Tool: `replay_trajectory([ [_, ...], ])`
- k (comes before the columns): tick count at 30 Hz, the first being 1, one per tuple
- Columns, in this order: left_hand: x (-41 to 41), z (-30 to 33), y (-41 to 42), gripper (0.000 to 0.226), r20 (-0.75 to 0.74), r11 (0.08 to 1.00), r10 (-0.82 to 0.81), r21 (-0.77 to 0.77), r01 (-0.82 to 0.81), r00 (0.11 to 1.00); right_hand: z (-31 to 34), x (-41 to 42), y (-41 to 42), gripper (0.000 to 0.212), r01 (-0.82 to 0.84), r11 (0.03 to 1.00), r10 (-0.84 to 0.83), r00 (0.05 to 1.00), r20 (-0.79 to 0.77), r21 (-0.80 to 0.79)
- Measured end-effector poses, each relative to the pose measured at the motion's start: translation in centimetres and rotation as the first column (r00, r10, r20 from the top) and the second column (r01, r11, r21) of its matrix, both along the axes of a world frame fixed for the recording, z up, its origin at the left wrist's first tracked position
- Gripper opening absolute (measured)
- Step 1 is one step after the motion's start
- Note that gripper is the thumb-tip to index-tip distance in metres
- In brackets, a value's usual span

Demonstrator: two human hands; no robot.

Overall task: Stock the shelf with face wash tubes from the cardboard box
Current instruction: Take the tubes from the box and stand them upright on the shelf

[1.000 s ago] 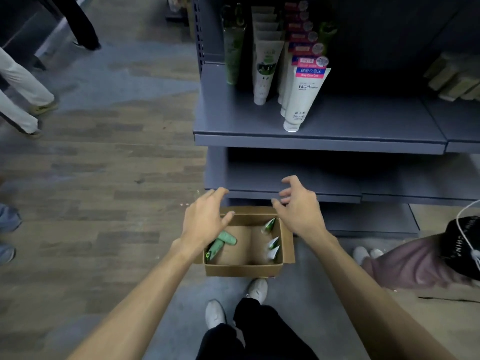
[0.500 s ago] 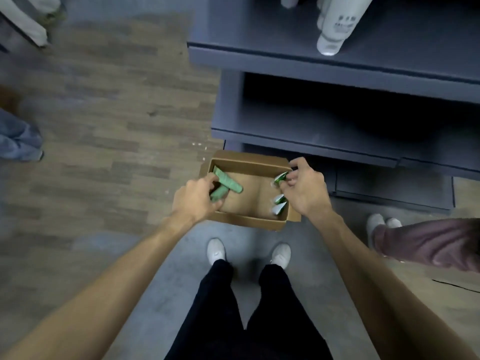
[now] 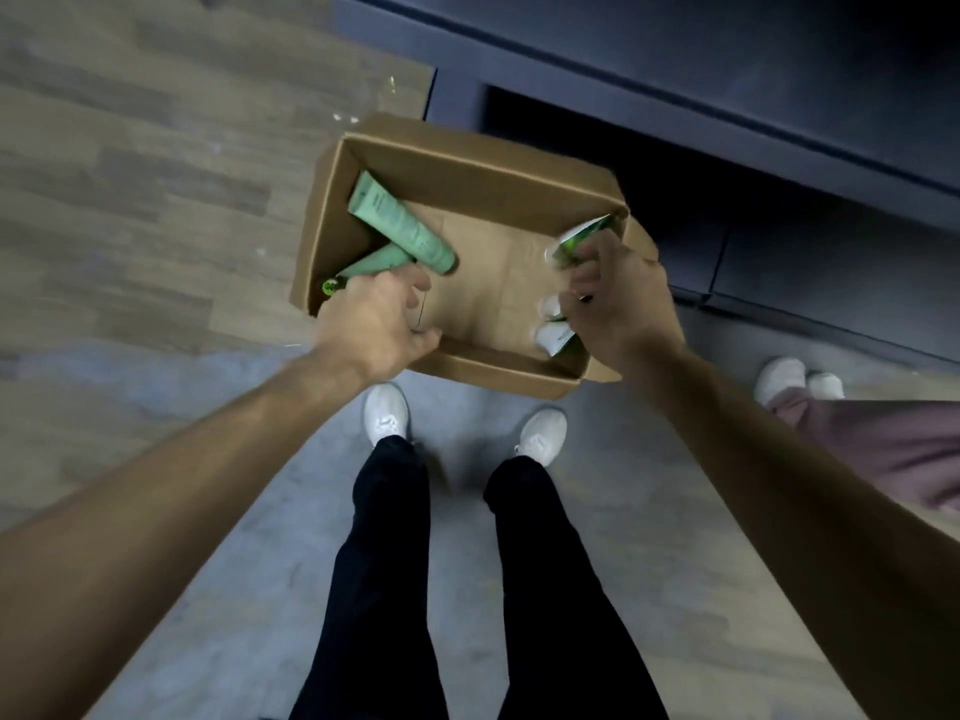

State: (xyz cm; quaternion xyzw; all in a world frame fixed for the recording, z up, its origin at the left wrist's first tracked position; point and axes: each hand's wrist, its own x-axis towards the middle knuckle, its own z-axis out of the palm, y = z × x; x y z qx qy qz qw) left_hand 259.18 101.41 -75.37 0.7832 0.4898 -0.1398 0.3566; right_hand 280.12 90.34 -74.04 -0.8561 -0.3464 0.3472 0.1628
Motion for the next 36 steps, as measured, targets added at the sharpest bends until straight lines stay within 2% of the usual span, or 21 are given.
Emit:
replay_trajectory([
  [3,0.8,-2.0,0.2,0.046,0.012,0.999,-0.031,0.015,0.031,0.999,-1.4,1.2,-0.3,0.036,-0.093,0.995,0.095,0.993,0.076,-0.027],
  [7,3.1,-3.7,-0.3,0.043,0.012,0.986,-0.163,0.033,0.163,0.986,-2.3,2.3,-0.5,0.039,-0.2,0.979,0.203,0.971,0.127,-0.04],
  [11,6.9,-5.1,-1.6,0.038,0.139,0.975,-0.223,0.014,0.223,0.965,-3.3,3.3,-0.3,0.038,-0.231,0.972,0.221,0.962,0.161,0.046],
  [15,10.5,-6.3,-3.5,0.04,0.218,0.968,-0.243,-0.015,0.252,0.945,-4.3,4.6,0.4,0.03,-0.35,0.935,0.322,0.909,0.264,0.065],
  [20,12.1,-7.9,-4.8,0.032,0.177,0.97,-0.242,0.063,0.235,0.954,-5.9,6.0,1.6,0.029,-0.498,0.867,0.446,0.79,0.42,0.015],
  [24,12.2,-8.5,-4.9,0.029,0.174,0.973,-0.222,0.098,0.208,0.959,-7.3,6.6,2.3,0.024,-0.583,0.807,0.502,0.594,0.629,-0.093],
  [27,12.6,-9.0,-5.0,0.029,0.168,0.975,-0.208,0.114,0.19,0.964,-7.3,6.4,2.3,0.016,-0.613,0.769,0.555,0.496,0.668,-0.183],
  [32,13.5,-9.3,-4.9,0.028,0.152,0.976,-0.207,0.105,0.192,0.967,-7.2,5.6,2.2,0.012,-0.582,0.783,0.557,0.495,0.667,-0.221],
  [36,12.7,-9.1,-4.7,0.022,0.189,0.987,-0.136,0.107,0.117,0.973,-7.3,5.4,2.5,0.011,-0.56,0.791,0.564,0.511,0.649,-0.247],
])
